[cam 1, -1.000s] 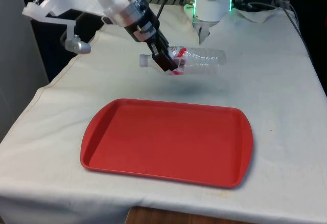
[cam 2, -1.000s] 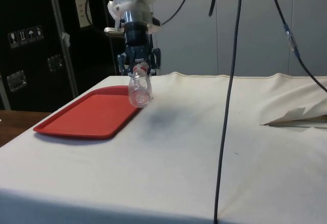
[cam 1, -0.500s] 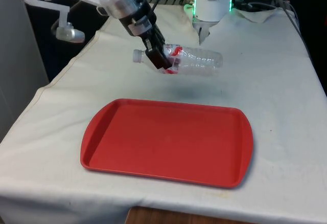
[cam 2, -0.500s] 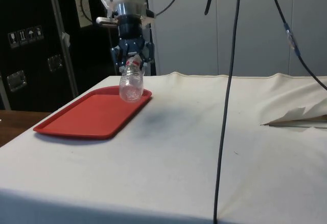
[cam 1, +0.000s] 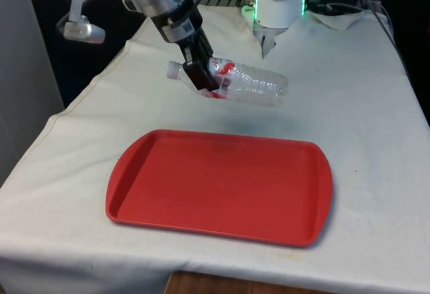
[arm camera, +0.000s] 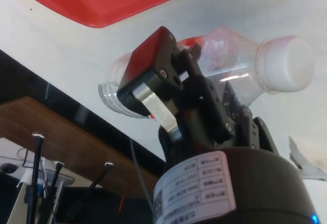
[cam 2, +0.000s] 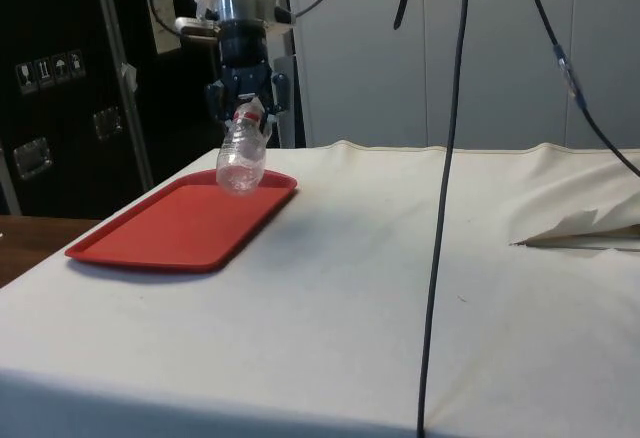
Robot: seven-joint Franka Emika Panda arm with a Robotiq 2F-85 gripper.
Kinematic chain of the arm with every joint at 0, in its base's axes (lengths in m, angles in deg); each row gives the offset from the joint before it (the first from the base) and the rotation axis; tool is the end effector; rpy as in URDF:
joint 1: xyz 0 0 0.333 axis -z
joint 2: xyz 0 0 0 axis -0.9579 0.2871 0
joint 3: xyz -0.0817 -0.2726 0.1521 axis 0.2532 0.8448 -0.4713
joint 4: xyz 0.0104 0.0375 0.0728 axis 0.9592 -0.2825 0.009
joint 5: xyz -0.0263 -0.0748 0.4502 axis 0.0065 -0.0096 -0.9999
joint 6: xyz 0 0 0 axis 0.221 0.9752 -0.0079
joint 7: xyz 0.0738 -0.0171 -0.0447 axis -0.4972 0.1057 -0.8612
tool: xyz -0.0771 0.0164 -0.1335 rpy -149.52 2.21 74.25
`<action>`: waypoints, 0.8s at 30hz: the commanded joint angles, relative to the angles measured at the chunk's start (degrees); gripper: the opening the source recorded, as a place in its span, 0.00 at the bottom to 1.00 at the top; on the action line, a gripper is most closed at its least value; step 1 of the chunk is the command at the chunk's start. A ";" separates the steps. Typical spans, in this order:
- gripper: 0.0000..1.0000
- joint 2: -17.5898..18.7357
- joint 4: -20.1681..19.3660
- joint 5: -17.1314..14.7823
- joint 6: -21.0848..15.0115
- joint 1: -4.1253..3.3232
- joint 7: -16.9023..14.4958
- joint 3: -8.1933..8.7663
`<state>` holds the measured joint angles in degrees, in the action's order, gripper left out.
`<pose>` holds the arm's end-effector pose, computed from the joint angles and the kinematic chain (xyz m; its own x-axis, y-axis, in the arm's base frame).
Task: Place the bottle upright on the tray.
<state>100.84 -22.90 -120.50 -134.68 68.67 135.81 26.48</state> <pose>0.7153 -0.1628 0.2116 0.1387 -0.9206 -0.3651 -0.9826 -0.1739 0.0651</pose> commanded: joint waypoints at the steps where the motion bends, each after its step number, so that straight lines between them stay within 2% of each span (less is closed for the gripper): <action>1: 0.14 0.23 0.57 0.29 -0.34 -0.17 0.97 0.23; 2: 0.14 0.06 0.29 0.11 -0.06 0.00 0.40 0.00; 4: 0.14 0.52 1.38 0.63 -0.46 -0.17 2.06 0.23; 9: 0.14 0.80 2.41 1.09 -0.92 -0.23 3.78 0.23; 10: 0.14 0.57 2.06 0.92 -0.74 -0.06 3.27 0.06; 12: 0.14 0.92 2.75 1.26 -1.15 -0.29 4.47 0.23; 19: 0.14 1.60 4.81 2.58 -1.89 -0.40 7.85 0.23; 20: 0.14 1.20 4.30 2.41 -1.55 -0.17 7.05 0.06; 21: 0.14 1.66 5.04 2.75 -2.01 -0.40 8.19 0.23; 24: 0.14 2.06 5.90 3.32 -2.29 -0.46 9.28 0.29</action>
<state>102.56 -17.51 -117.47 -136.75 68.44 144.35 26.54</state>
